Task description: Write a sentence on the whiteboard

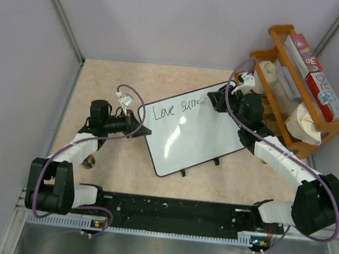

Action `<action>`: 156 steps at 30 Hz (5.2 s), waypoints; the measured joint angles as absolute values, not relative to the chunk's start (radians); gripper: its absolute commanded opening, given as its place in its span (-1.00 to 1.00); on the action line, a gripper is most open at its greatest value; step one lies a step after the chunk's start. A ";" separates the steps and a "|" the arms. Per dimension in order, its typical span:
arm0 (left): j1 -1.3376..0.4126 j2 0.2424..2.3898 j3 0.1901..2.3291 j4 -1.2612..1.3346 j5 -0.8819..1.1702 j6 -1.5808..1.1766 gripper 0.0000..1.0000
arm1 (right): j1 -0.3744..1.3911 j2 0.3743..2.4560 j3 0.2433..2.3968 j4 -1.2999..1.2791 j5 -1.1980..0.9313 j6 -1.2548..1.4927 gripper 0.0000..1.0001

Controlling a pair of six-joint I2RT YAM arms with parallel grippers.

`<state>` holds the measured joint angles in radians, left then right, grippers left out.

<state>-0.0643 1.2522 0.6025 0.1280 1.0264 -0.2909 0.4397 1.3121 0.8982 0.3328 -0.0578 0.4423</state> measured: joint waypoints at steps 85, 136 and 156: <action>-0.071 1.252 0.603 0.129 1.023 -0.291 -1.00 | 0.396 1.310 0.897 0.358 -0.045 0.465 -1.00; -0.073 1.252 0.604 0.122 1.016 -0.294 -1.00 | 0.396 1.297 0.884 0.339 -0.006 0.465 -1.00; -0.074 1.252 0.604 0.122 1.016 -0.293 -1.00 | 0.396 1.306 0.898 0.336 -0.004 0.465 -1.00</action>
<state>-0.0738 1.2522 0.6044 0.1223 1.0161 -0.2932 0.3962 1.3056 0.8978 0.3363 -0.0040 0.4652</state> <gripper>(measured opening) 0.061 0.080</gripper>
